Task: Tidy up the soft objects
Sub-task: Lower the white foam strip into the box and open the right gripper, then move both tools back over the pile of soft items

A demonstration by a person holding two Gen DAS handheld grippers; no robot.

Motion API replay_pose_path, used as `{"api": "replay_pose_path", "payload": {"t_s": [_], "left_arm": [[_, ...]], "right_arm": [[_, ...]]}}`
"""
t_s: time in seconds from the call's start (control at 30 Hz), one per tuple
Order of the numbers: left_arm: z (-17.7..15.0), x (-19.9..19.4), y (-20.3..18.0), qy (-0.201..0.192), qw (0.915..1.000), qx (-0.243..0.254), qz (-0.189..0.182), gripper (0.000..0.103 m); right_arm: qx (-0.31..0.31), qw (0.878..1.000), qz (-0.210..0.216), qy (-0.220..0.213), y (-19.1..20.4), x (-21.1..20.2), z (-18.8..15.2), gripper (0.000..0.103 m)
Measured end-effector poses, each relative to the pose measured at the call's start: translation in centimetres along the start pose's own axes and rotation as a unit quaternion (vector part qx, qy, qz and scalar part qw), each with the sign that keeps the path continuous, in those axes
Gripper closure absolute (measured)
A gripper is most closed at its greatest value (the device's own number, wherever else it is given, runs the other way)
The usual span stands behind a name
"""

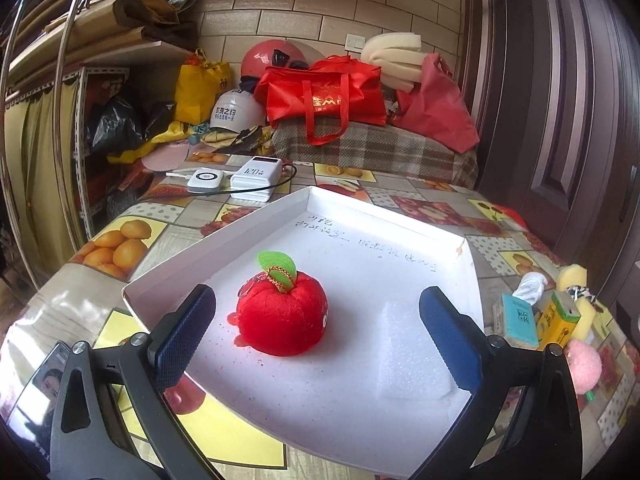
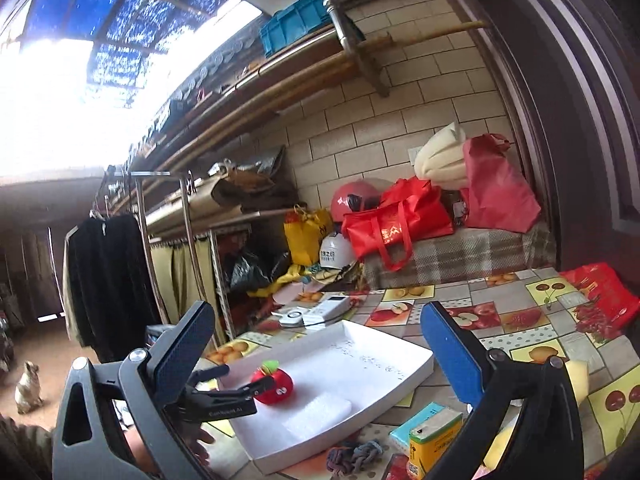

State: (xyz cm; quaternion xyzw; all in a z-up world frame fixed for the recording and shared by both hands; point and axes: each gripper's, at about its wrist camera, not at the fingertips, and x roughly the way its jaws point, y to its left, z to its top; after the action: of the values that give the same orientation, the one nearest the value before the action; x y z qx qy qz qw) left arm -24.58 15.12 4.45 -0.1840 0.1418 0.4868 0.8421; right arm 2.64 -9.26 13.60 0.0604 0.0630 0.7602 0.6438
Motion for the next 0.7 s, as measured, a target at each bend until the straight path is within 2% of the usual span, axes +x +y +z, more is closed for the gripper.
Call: {"api": "replay_pose_path", "payload": {"t_s": [0.2,0.33,0.43,0.5,0.63,0.7], "left_arm": [[-0.3,-0.8,-1.0,-0.003,0.9996,0.017,-0.021,0.0],[-0.4,-1.4,-1.9,-0.01,0.9988,0.028,-0.038,0.0],[-0.2,-1.9,-1.8,-0.022,0.9979,0.008,-0.06,0.0],[-0.2,-2.1,-1.5,-0.026,0.9971,-0.006,-0.071,0.0],[-0.1,-2.3,-1.4,-0.03,0.9968,-0.012,-0.073,0.0],[-0.2,-2.3,-1.5,-0.029,0.9969,-0.012,-0.073,0.0]], "right_arm": [[-0.014,0.999,-0.049,0.013,-2.0,-2.1,0.3,0.0],[0.016,0.997,-0.081,0.011,-5.5,-6.5,1.7,0.0],[0.095,0.994,-0.06,0.006,-9.0,-9.6,3.8,0.0],[0.122,0.991,-0.047,-0.001,-9.9,-10.8,4.9,0.0],[0.102,0.993,-0.059,-0.024,-9.2,-12.6,6.0,0.0],[0.097,0.994,-0.036,-0.025,-8.4,-13.1,6.4,0.0]]}}
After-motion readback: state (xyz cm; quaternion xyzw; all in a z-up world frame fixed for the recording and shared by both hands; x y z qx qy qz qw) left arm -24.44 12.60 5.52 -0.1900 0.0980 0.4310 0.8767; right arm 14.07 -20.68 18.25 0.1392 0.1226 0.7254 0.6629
